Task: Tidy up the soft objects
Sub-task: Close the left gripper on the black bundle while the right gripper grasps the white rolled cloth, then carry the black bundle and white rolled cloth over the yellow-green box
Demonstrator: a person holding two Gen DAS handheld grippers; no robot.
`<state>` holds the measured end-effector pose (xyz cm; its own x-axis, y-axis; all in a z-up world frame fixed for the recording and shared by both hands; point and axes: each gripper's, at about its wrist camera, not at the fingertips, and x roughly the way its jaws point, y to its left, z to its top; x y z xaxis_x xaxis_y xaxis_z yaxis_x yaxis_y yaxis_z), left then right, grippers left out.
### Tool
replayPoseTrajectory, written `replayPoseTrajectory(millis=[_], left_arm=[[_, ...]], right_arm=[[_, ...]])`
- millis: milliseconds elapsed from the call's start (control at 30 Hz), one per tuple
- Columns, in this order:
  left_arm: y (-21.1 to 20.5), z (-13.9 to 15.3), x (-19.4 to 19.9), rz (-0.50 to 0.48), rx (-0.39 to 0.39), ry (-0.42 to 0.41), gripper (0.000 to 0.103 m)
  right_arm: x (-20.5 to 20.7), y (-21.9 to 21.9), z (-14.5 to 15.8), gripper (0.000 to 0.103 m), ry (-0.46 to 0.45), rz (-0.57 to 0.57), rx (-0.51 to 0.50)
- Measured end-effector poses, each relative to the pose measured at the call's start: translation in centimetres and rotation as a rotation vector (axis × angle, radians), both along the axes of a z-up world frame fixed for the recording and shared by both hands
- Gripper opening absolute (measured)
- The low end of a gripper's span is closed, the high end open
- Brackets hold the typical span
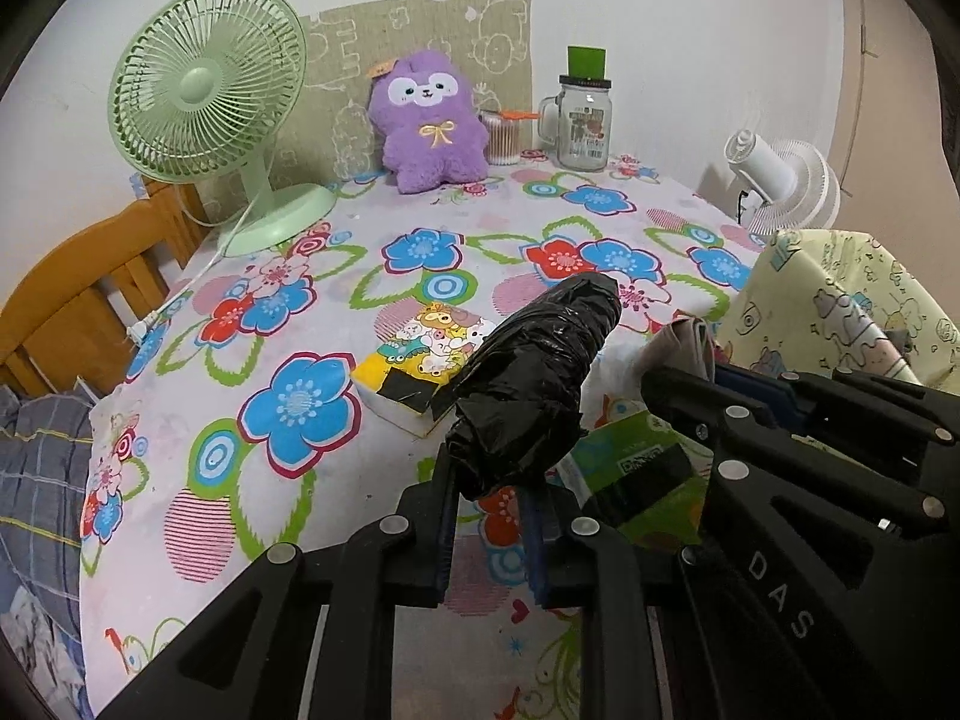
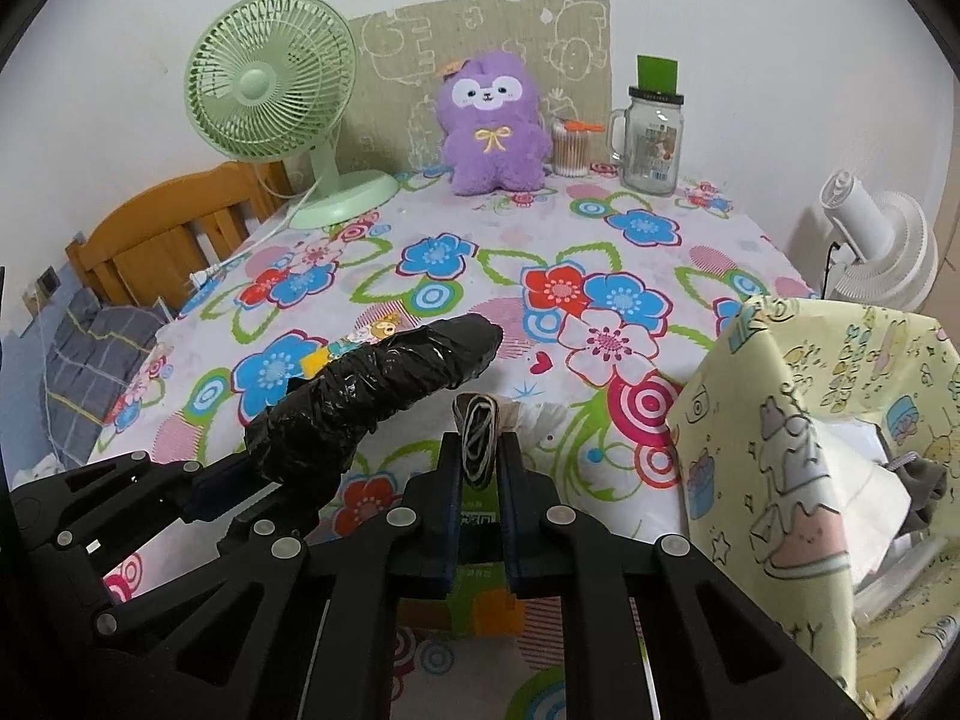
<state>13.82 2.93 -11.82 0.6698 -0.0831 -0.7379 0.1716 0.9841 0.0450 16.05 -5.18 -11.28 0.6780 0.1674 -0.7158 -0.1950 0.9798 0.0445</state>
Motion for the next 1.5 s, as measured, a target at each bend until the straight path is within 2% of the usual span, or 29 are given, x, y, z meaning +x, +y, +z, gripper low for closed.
replayPoseTrajectory(millis=[1500], left_arm=[[-3.6, 7.6, -7.6, -0.037, 0.0, -0.185, 0.017]], right_arm=[[-8.9, -3.4, 8.3, 0.014, -0.193, -0.032, 0.017]])
